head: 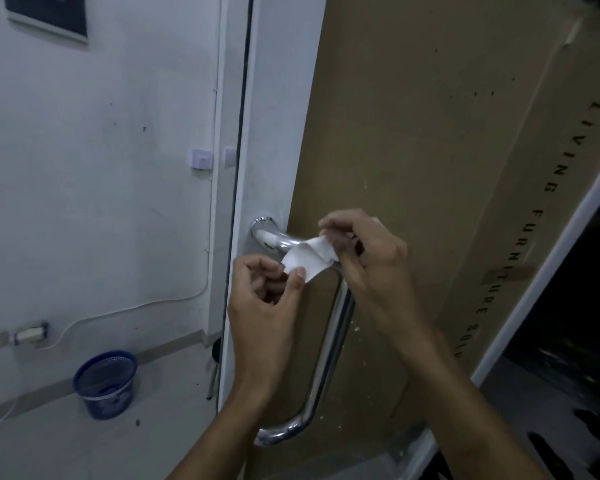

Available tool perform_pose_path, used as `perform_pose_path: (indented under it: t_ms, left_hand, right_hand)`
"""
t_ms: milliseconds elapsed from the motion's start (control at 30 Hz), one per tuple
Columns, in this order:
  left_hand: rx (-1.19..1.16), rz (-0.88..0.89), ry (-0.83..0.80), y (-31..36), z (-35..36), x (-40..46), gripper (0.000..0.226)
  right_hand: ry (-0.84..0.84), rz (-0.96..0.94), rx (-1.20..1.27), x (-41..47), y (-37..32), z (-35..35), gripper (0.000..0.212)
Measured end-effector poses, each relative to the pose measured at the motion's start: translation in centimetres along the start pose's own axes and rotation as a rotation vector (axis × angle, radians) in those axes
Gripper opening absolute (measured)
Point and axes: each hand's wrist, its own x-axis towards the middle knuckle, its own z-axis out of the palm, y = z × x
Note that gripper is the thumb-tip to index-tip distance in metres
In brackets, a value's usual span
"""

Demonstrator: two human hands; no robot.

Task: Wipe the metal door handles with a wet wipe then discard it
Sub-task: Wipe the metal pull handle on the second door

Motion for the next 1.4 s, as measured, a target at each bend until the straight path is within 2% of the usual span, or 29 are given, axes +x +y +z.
perform_pose_path:
  t_ms: [100, 167, 233, 300, 333, 400, 533, 633, 700, 833, 933, 1100, 1200, 1300, 1400]
  left_hand:
    - [0.138, 0.041, 0.045, -0.1, -0.2, 0.5, 0.028]
    - [0.28, 0.156, 0.102, 0.0, -0.7, 0.8, 0.032]
    - [0.476, 0.491, 0.128, 0.0, -1.2, 1.2, 0.03]
    - [0.64, 0.819, 0.035, -0.1, -1.3, 1.6, 0.025]
    - [0.7, 0.893, -0.022, 0.1, -1.3, 2.0, 0.021]
    - [0.807, 0.908, -0.099, 0.5, -1.3, 2.9, 0.018]
    - [0.952, 0.847, -0.203, 1.3, -2.0, 4.4, 0.034]
    - [1.048, 0.859, -0.274, 1.9, -2.5, 5.0, 0.032]
    - [1.122, 0.822, -0.38, 2.2, -2.8, 5.6, 0.033]
    - [1.312, 0.75, -0.599, 3.1, -3.4, 6.9, 0.047]
    - [1.415, 0.822, -0.665, 3.5, -3.3, 7.4, 0.05]
    - [1.485, 0.83, -0.889, 4.2, -1.9, 8.2, 0.064]
    - [1.596, 0.909, -0.916, 4.3, -0.8, 8.2, 0.06]
    - [1.714, 0.956, -0.829, 4.0, 0.6, 7.3, 0.054]
    - [1.793, 0.988, -0.774, 3.6, 3.5, 5.9, 0.037]
  right_hand:
    - [-0.096, 0.067, 0.026, 1.9, -0.2, 0.8, 0.011]
    - [-0.17, 0.116, 0.029, 2.9, 0.0, 0.9, 0.012]
    - [-0.207, 0.19, 0.087, 3.8, 0.1, 0.9, 0.014]
    - [-0.198, 0.231, 0.137, 4.4, 0.1, 1.0, 0.015]
    - [-0.193, 0.235, 0.133, 4.7, 0.2, 1.0, 0.014]
    - [-0.206, 0.244, 0.102, 5.2, 0.2, 0.9, 0.011]
    - [-0.224, 0.324, 0.024, 5.9, 0.8, 0.9, 0.015]
    - [-0.241, 0.35, -0.031, 6.4, 0.9, 1.0, 0.023]
    - [-0.234, 0.373, -0.06, 6.5, 1.0, 0.8, 0.036]
    - [-0.197, 0.409, 0.043, 5.7, 1.9, -0.4, 0.046]
    - [-0.103, 0.436, 0.093, 4.2, 3.0, -1.4, 0.046]
    - [-0.018, 0.556, 0.301, 1.5, 4.6, -2.0, 0.033]
    - [0.036, 0.618, 0.403, 0.0, 5.2, -2.2, 0.031]
    - [0.116, 0.692, 0.486, -1.2, 5.8, -2.4, 0.032]
    - [0.175, 0.766, 0.528, -2.1, 6.5, -2.3, 0.035]
